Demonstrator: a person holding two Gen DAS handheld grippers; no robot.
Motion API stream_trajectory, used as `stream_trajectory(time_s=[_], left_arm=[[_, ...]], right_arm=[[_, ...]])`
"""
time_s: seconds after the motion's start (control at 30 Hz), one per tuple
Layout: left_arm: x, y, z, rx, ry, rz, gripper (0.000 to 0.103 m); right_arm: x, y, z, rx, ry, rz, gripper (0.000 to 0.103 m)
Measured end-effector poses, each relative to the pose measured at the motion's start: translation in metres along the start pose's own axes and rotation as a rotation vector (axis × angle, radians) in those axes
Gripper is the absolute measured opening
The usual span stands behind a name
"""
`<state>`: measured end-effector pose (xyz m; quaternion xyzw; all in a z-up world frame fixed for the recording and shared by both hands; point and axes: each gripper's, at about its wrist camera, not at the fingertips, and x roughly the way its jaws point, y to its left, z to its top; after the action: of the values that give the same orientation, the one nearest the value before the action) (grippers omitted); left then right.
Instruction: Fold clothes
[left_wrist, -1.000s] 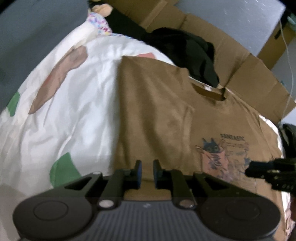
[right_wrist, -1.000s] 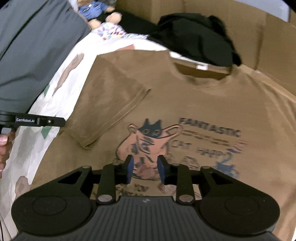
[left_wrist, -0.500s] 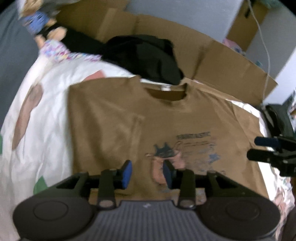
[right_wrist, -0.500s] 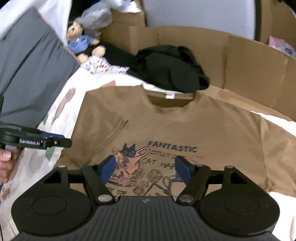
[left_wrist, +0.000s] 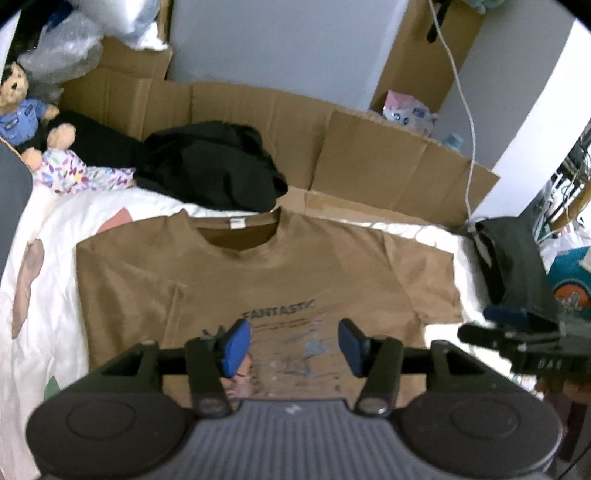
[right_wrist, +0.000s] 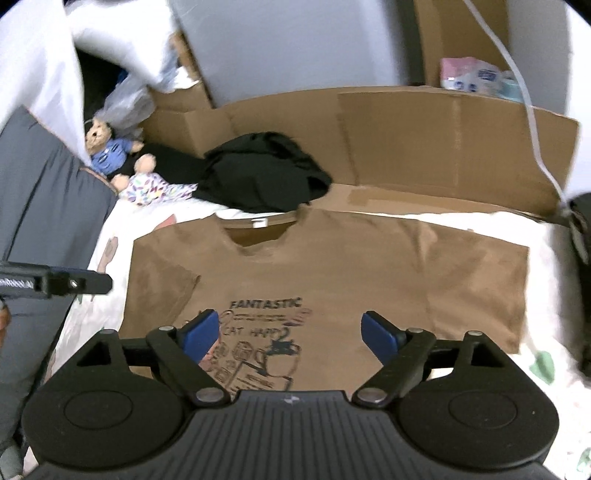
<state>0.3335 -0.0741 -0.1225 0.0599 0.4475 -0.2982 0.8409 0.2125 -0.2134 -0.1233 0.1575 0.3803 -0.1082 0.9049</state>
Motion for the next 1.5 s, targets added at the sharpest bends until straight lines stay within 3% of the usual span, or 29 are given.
stream_trajectory(time_s=[0.27,0.43,0.67,0.97,1.27,1.5], left_arm=[[-0.026,-0.066,-0.001,0.066,0.005,0.03,0.058],[-0.041,-0.101,0.0,0.105,-0.052,0.086,0.058],[-0.043,-0.133,-0.004,0.121,-0.037,0.062,0.058],[-0.034,-0.15,-0.001,0.103,0.023,0.065,0.06],[-0.044,-0.156,-0.008,0.127,0.041,0.069,0.062],[-0.024,-0.159,-0.01,0.133,0.084,0.075,0.064]], right_arm=[[-0.056,-0.028,-0.006,0.0,-0.049,-0.029,0.091],[-0.078,-0.048,-0.009,0.019,-0.062,-0.026,0.092],[-0.097,-0.076,-0.02,0.064,-0.068,-0.06,0.095],[-0.111,-0.107,-0.035,0.148,-0.056,-0.103,0.095],[-0.134,-0.119,-0.042,0.137,-0.074,-0.155,0.095],[-0.13,-0.138,-0.042,0.157,-0.066,-0.169,0.095]])
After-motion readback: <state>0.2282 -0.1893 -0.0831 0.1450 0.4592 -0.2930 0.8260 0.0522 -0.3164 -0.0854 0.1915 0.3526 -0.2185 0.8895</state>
